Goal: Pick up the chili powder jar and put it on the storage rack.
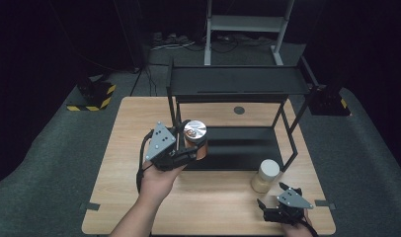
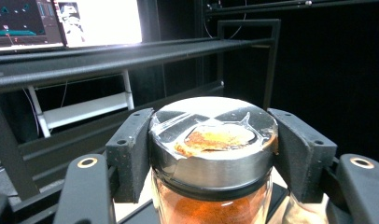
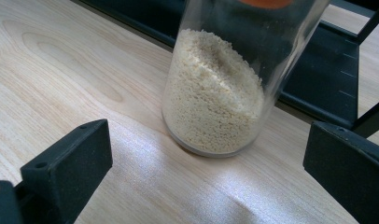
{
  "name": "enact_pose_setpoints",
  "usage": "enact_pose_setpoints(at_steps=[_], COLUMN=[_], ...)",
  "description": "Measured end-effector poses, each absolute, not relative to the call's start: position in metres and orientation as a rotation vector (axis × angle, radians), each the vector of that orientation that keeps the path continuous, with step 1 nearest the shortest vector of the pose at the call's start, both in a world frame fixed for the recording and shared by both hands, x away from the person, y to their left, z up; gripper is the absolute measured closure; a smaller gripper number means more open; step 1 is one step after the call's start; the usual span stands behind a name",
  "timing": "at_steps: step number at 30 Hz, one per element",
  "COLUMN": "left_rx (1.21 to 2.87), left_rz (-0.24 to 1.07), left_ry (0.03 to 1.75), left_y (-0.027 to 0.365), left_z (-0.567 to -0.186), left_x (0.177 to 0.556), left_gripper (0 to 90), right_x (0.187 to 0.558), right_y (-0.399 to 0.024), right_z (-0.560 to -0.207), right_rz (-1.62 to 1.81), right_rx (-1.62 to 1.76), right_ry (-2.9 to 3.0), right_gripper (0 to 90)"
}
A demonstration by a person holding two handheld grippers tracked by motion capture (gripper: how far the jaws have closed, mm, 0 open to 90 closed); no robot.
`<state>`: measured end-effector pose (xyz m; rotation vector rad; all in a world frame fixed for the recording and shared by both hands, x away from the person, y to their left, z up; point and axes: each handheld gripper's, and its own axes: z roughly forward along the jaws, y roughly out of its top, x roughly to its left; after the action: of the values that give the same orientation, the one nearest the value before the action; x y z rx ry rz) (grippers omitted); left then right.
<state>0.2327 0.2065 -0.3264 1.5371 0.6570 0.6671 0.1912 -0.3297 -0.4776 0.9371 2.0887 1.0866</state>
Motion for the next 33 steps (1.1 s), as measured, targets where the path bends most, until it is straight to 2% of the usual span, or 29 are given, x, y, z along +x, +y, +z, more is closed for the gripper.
enact_pose_setpoints(at_steps=[22, 23, 25, 33], left_rx=[1.493, 1.456, 1.492, 1.474], left_rz=[0.704, 0.669, 0.714, 0.728], left_ry=[0.625, 0.643, 0.617, 0.608], left_y=[0.192, 0.188, 0.19, 0.187], left_z=[-0.29, -0.292, -0.285, -0.264], left_x=[0.252, 0.252, 0.255, 0.266], left_gripper=[34.7, 34.7, 34.7, 34.7], right_x=[0.192, 0.192, 0.192, 0.192], right_y=[-0.331, -0.331, -0.331, -0.333], right_z=[-0.478, -0.478, -0.478, -0.478], right_rz=[1.095, 1.095, 1.098, 1.106], right_rx=[0.944, 0.945, 0.945, 0.948], right_ry=[2.088, 2.088, 2.088, 2.085], right_gripper=[0.3, 0.3, 0.3, 0.3])
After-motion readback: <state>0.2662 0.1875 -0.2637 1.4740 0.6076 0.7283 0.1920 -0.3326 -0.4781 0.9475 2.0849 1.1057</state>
